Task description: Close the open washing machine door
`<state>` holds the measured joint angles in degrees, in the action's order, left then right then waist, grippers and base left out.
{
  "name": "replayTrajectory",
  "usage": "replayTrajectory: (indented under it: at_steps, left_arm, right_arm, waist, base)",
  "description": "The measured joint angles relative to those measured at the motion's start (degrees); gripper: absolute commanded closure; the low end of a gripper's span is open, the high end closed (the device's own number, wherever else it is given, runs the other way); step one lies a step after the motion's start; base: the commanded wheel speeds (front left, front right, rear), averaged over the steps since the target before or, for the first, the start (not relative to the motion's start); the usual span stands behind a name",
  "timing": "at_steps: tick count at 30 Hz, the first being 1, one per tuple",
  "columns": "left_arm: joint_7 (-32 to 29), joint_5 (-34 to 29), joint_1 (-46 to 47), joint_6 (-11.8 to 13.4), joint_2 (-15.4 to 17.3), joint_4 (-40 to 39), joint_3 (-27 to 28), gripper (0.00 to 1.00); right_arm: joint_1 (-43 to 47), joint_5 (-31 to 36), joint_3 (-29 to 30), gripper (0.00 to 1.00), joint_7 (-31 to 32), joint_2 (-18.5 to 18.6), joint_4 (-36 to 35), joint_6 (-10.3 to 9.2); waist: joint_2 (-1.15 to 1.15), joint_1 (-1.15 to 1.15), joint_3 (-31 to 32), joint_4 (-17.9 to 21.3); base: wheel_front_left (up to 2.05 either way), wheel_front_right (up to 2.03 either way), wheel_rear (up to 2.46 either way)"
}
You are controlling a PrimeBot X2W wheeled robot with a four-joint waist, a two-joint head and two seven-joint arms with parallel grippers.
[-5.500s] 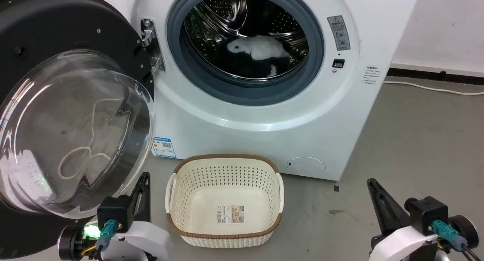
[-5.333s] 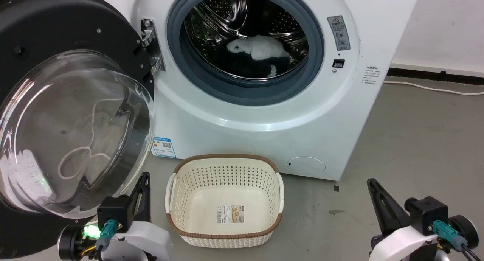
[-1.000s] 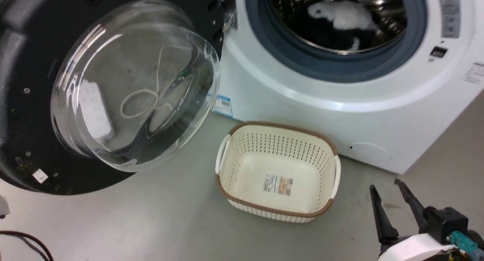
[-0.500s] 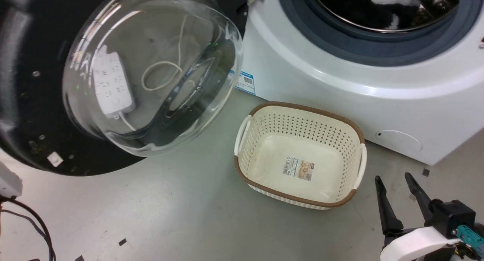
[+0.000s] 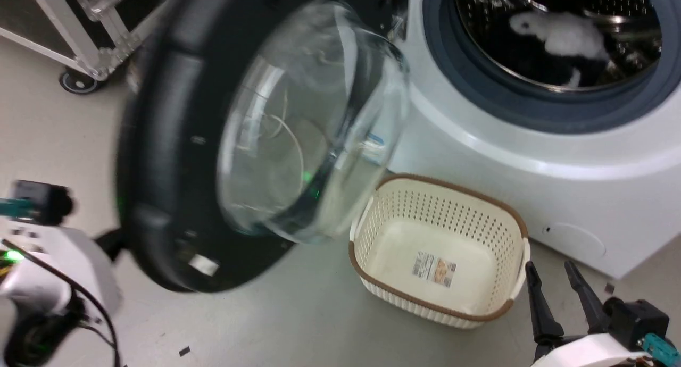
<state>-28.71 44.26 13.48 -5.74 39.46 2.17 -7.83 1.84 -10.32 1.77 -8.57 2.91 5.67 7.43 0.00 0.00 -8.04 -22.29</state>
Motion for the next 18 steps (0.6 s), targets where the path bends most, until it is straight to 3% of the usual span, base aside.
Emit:
replayTrajectory:
  at_steps: [8, 18]
  left_arm:
    - [-6.1, 11.1, -0.4, -0.5, 2.0, -14.1, -10.8, 1.0]
    - [-3.4, 15.7, 4.2, -1.1, -1.1, -24.5, -25.9, 1.0]
  right_arm:
    - [0.4, -3.3, 0.1, 0.0, -3.2, 0.0, 4.8, 0.01]
    - [0.3, -5.6, 1.8, 0.0, -5.3, 0.0, 8.3, 0.0]
  waist:
    - [0.0, 0.0, 3.9, -1.4]
    - [0.0, 0.0, 4.8, 1.1]
  base:
    - [0.0, 0.0, 0.0]
    - [0.0, 0.0, 0.0]
